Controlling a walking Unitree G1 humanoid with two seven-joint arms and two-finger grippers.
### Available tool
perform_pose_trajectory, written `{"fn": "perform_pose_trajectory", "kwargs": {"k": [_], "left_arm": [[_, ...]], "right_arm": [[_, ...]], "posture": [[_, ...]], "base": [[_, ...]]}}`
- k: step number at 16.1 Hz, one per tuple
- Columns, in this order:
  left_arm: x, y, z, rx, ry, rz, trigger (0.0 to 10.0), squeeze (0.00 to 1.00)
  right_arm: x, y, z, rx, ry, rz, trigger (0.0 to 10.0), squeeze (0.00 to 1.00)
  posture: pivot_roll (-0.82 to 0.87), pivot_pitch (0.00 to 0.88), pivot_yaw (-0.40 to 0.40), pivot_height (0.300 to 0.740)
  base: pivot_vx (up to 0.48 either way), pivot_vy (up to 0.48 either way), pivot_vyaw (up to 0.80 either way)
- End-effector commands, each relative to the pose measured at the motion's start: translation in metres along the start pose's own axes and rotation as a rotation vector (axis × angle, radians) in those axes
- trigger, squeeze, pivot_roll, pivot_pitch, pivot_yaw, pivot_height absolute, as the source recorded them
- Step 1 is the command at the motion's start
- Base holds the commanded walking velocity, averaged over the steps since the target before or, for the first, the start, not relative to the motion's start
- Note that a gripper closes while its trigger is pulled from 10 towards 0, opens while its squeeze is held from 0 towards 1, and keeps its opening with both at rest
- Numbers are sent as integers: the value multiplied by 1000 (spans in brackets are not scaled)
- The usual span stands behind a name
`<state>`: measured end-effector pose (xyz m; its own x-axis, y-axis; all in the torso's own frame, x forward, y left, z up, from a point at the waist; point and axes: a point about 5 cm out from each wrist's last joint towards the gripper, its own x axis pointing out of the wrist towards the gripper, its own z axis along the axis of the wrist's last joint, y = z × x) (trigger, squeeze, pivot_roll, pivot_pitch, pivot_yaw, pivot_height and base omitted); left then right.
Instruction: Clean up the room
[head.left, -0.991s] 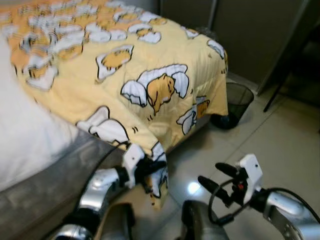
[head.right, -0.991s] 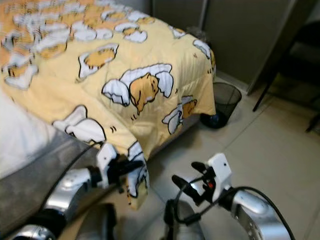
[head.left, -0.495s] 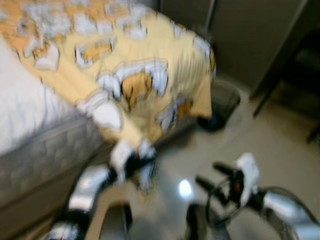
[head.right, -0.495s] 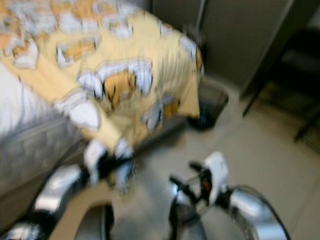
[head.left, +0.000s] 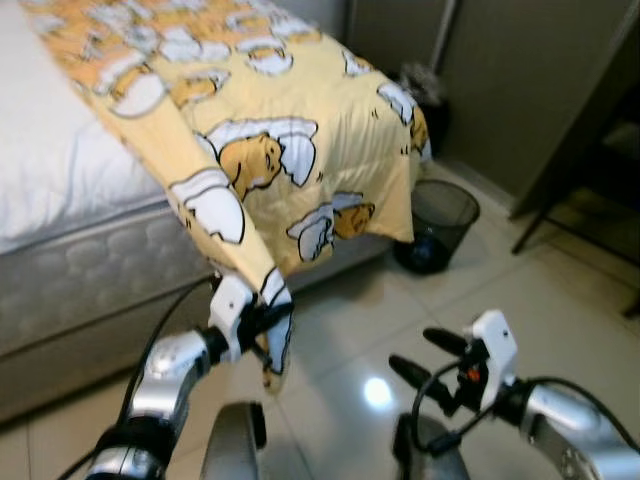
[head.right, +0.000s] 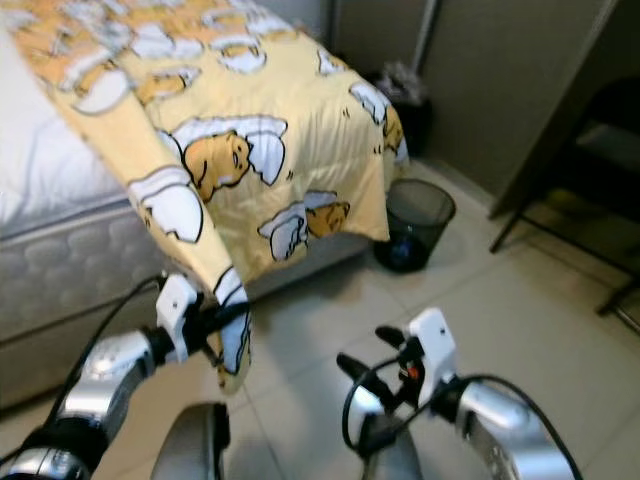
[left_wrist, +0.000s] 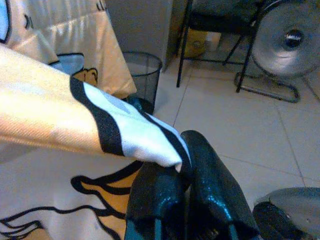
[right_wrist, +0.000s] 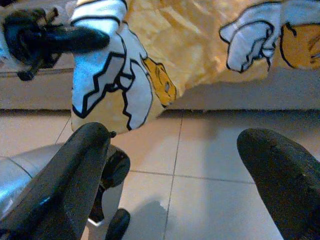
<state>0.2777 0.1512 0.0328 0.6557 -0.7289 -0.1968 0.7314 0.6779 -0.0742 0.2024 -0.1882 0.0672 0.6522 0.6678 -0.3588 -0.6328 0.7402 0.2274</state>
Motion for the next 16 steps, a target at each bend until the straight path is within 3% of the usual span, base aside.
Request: {"fn": "perform_pose_trajectory", "kwargs": {"k": [1,2,3,4,5,6,7,8,10,12,16], "left_arm": [[28,-45,-6,-35,8,-168,0,0],[40,-56,-2,-64,-24,-121,0,0],[43,-56,-1,-89,-32,-88,0,0],[55,-40,20,-95,-102,111,2392,0],[61,-34,33,-113,-153,193,4510,0],[69,-36,45,-52,-159,203,1490,0],[71,-36,44,-45,-125,195,8314,0],[70,-31,43,-51,-114,208,10000,0],[62,-18,36,-27,-48,226,10000,0],[60,-17,33,11,-7,229,10000,0],[59,-16,29,8,14,222,10000,0]], "right_arm": [[-3,-2,-3,1,9,-20,10000,0],[-3,-2,-2,0,7,-24,10000,0],[-3,-2,-2,-1,6,-25,10000,0],[-4,-4,-2,2,1,-38,10000,0],[-4,-5,-2,3,2,-42,10000,0],[-2,-5,1,-2,-3,-41,10000,0],[-1,-8,3,-4,-15,-57,10000,0],[-1,-9,3,-1,-20,-65,10000,0],[1,-8,-1,10,-19,-69,10000,0],[3,-7,-3,16,-17,-67,10000,0],[2,-9,-7,20,-11,-70,10000,0]], "posture": [[-141,0,11,587],[-143,0,12,587],[-143,0,12,587],[-144,0,9,587],[-147,0,6,587],[-158,0,14,587],[-164,0,22,587],[-165,0,26,587],[-154,0,29,587],[-145,0,28,587],[-151,0,36,587]], "base": [[0,0,0],[0,0,0],[0,0,0],[0,0,0],[0,0,0],[0,0,0],[0,0,0],[0,0,0],[0,234,0],[0,469,0],[0,469,0]]}}
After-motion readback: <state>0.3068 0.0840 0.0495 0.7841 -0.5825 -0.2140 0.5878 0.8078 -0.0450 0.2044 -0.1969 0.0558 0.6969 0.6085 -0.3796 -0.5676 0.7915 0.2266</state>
